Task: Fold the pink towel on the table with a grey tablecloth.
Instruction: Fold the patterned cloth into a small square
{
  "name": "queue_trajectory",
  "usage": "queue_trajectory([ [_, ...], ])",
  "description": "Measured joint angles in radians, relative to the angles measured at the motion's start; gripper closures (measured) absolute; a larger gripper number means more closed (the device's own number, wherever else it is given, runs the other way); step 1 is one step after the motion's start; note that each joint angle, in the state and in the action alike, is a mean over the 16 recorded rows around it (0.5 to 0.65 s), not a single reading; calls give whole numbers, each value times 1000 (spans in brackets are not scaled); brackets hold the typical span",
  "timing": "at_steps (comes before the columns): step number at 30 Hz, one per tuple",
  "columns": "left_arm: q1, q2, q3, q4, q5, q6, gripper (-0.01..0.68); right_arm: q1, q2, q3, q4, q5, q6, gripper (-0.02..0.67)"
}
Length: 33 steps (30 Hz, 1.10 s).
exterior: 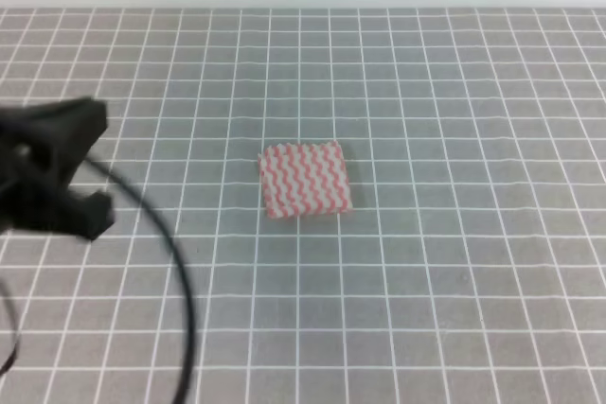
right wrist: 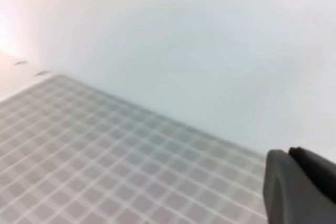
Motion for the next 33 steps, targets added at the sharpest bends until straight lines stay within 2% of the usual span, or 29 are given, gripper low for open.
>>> queue_trajectory([
  [8, 0, -203, 84, 57, 121, -123, 675, 0, -314, 381, 8, -247, -46, 665],
  [14, 0, -362, 157, 96, 196, -203, 675, 0, -516, 589, 37, -328, -53, 665],
  [22, 0, -504, 220, 110, 341, -242, 675, 0, -681, 744, 103, -291, -52, 665],
  [33, 0, -539, 230, 107, 572, -242, 675, 0, -713, 804, 141, -127, -53, 665],
])
